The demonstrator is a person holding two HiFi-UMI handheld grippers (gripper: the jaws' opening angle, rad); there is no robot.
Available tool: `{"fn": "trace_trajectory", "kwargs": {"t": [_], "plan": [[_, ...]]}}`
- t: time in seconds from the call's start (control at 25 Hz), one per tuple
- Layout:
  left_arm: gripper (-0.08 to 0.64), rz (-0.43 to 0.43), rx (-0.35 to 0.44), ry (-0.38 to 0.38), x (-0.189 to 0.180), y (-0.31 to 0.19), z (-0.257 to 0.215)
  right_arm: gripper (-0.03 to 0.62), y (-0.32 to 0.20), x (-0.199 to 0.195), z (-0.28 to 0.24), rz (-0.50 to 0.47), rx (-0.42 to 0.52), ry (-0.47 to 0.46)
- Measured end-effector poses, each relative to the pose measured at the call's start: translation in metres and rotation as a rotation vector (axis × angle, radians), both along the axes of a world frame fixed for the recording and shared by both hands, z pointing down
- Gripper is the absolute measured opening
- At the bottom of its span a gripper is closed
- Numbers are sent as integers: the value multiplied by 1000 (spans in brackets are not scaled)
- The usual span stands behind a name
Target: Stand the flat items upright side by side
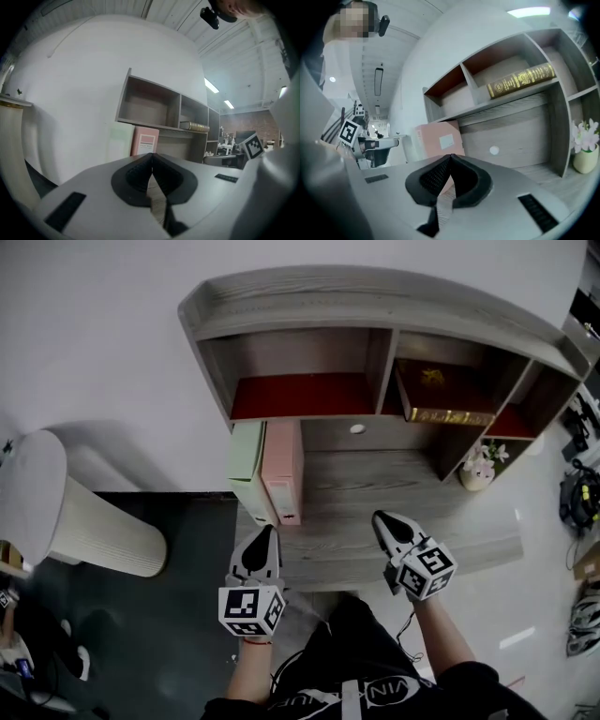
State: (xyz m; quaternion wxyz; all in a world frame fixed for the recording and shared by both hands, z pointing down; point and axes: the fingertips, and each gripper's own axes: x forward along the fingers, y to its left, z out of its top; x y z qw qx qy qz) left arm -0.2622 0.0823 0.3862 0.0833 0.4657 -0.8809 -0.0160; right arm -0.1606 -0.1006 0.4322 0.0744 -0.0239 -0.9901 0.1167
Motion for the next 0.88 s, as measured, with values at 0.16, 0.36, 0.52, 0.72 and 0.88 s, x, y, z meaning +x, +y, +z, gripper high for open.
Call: {"fn": "trace_trajectory", "kwargs": {"t": [0.16, 0.36, 0.52, 0.72, 0.88], "plan": [[5, -20, 12, -28, 9, 12, -2, 9, 14, 18, -15, -17, 28, -25], [5, -65, 20, -63, 21, 33, -3, 9, 34, 30, -25, -53, 54, -46], [5, -87, 11, -68, 29, 50, 2, 9, 52, 33, -32, -96, 83, -72], [5, -108, 5, -75, 30, 63, 4, 9, 66, 30, -36, -132, 54, -115], [5, -117, 15, -89, 29, 65, 0, 9, 68, 27, -35, -141, 72, -100]]}}
